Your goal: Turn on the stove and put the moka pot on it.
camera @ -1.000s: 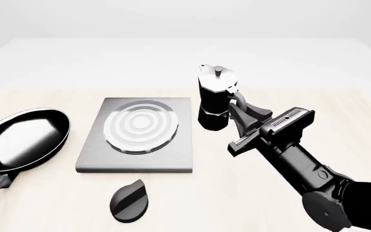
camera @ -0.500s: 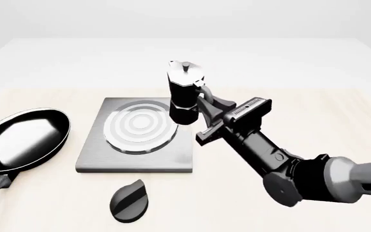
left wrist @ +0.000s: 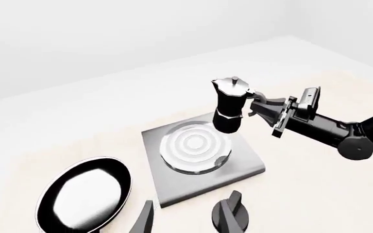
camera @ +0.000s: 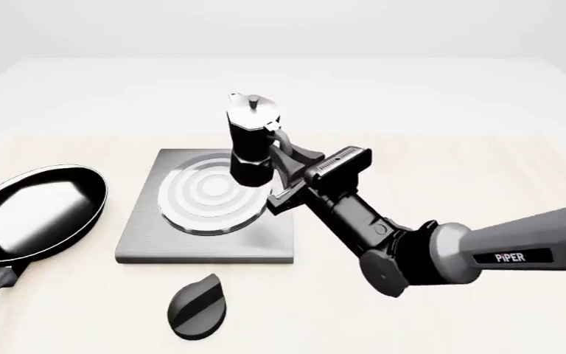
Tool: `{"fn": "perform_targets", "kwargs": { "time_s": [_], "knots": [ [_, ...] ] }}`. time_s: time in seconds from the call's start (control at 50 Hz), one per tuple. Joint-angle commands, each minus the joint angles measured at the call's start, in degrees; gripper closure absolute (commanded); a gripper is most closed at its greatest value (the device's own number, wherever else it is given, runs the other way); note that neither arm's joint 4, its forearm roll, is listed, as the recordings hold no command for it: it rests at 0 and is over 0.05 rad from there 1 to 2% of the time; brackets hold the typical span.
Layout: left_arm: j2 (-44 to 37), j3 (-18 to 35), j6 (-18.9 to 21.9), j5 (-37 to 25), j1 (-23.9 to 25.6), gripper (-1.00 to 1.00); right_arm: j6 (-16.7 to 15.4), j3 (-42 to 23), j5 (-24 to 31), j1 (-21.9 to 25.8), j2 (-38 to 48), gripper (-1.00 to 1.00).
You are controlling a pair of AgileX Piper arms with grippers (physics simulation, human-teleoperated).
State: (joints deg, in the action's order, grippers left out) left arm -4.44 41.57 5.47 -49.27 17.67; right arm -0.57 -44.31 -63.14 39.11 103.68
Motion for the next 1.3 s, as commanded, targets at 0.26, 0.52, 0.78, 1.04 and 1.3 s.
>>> {"fn": "perform_targets", "kwargs": {
  "time_s": [0.26,0.52,0.78,1.04,1.3],
  "knots": [
    [0.27,-3.79,-0.19,1.06,-1.36,-1.0,2.51,-10.0,-0.65,2.76,10.04,1.0],
    [0.32,-7.18,-1.09,2.76,-2.37,-1.0,3.12,-14.58,0.25,3.95,13.61,1.0],
    [-0.54,-7.97,-1.51,3.57,-2.66,-1.0,3.58,-17.58,0.94,4.1,16.21,1.0],
    [-2.43,-8.41,-1.3,4.92,-2.12,-1.0,3.92,-20.28,1.04,3.18,19.6,1.0],
    [-3.07,-8.51,-1.65,4.98,-2.09,-1.0,4.51,-22.41,1.1,2.32,22.14,1.0]
  ]
}}
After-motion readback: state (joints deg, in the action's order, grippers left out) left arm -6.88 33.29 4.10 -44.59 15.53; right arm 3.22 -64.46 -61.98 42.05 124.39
